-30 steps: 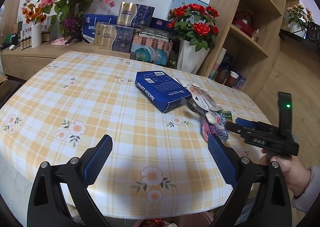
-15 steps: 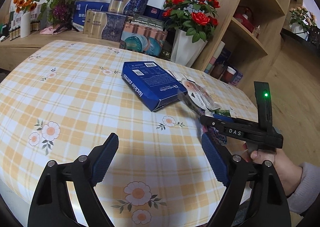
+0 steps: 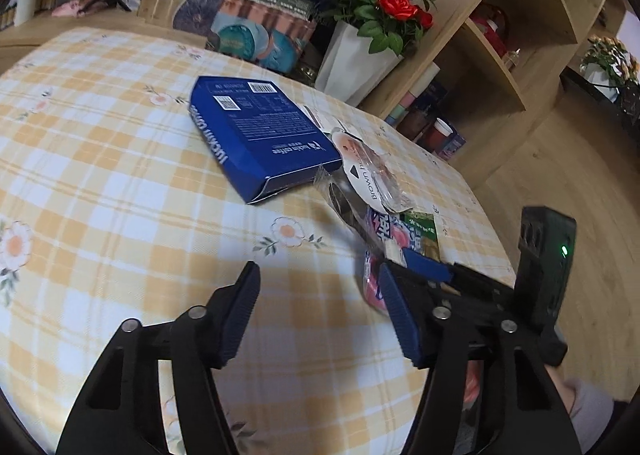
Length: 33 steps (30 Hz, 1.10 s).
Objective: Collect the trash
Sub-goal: 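Grasp the clear plastic fork with the left tool while the right tool lifts the packet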
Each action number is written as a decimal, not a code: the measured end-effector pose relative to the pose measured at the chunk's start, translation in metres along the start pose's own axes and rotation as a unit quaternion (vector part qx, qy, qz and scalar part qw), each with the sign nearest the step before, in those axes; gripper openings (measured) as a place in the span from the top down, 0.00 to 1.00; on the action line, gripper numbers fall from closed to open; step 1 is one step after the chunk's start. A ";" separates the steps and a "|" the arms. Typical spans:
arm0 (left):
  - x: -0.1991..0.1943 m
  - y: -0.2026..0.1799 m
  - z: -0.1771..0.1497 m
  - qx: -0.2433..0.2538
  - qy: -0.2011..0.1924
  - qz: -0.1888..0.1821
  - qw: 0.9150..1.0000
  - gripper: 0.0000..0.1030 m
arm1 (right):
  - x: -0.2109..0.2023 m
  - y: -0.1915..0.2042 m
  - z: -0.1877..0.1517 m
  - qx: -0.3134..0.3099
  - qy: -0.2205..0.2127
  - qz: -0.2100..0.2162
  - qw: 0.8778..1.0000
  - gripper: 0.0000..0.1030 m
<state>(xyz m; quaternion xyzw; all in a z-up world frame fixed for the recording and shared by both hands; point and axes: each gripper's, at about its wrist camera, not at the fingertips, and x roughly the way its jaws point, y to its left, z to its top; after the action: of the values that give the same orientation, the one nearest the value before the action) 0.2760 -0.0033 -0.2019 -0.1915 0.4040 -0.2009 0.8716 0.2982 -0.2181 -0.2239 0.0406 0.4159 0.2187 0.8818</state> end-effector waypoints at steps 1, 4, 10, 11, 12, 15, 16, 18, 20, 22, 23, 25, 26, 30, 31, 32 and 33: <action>0.008 -0.001 0.006 -0.008 0.006 -0.009 1.000 0.47 | 0.000 0.000 0.000 0.000 -0.001 0.000 1.000 0.53; 0.024 0.000 0.018 -0.027 0.015 -0.028 0.999 0.55 | -0.001 0.000 -0.002 -0.006 -0.004 -0.005 1.000 0.53; 0.056 -0.003 0.036 -0.045 0.031 -0.046 0.997 0.59 | -0.003 -0.007 -0.003 -0.001 -0.008 -0.001 1.000 0.53; 0.062 -0.002 0.036 -0.051 0.035 -0.050 0.997 0.59 | -0.003 -0.007 -0.003 -0.001 -0.009 -0.001 1.000 0.53; 0.066 -0.001 0.037 -0.056 0.039 -0.053 0.996 0.59 | -0.004 -0.007 -0.004 -0.002 -0.009 -0.001 1.000 0.53; 0.082 0.003 0.036 -0.084 0.053 -0.072 0.992 0.66 | -0.004 -0.008 -0.005 -0.002 -0.011 -0.001 1.000 0.53; 0.084 0.003 0.036 -0.084 0.058 -0.071 0.992 0.88 | -0.005 -0.009 -0.005 -0.001 -0.011 -0.001 1.000 0.53; 0.082 0.002 0.035 -0.080 0.050 -0.070 0.993 0.90 | -0.006 -0.010 -0.005 0.005 -0.011 -0.001 1.000 0.53; 0.074 0.000 0.034 -0.069 0.042 -0.068 0.994 0.92 | -0.008 -0.011 -0.005 0.010 -0.012 0.000 1.000 0.53; 0.061 -0.001 0.033 -0.052 0.026 -0.058 0.997 0.93 | -0.011 -0.014 -0.006 0.020 -0.014 0.000 1.000 0.53; 0.054 -0.001 0.033 -0.048 0.020 -0.056 0.997 0.93 | -0.012 -0.015 -0.006 0.025 -0.016 0.001 1.000 0.53; 0.041 0.000 0.033 -0.042 0.012 -0.048 0.998 0.94 | -0.015 -0.015 -0.008 0.031 -0.018 0.000 0.999 0.53; 0.035 0.000 0.033 -0.037 0.008 -0.043 0.998 0.95 | -0.016 -0.013 -0.008 0.031 -0.018 -0.001 0.999 0.53; 0.001 -0.008 0.029 -0.002 -0.011 -0.017 1.000 0.97 | -0.026 -0.005 -0.011 0.024 -0.023 -0.010 0.999 0.53; -0.005 -0.009 0.028 0.005 -0.014 -0.014 1.000 0.97 | -0.030 -0.003 -0.012 0.022 -0.027 -0.012 0.999 0.53; -0.013 -0.011 0.026 0.013 -0.019 -0.010 1.000 0.97 | -0.033 -0.002 -0.013 0.022 -0.030 -0.013 0.999 0.53; -0.023 -0.014 0.024 0.023 -0.024 -0.007 0.999 0.97 | -0.037 0.000 -0.014 0.023 -0.032 -0.015 0.999 0.53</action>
<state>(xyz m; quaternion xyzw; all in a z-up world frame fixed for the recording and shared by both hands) 0.2787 0.0000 -0.1662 -0.1787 0.3772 -0.2115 0.8838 0.2676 -0.2351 -0.2067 0.0620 0.3929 0.1946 0.8966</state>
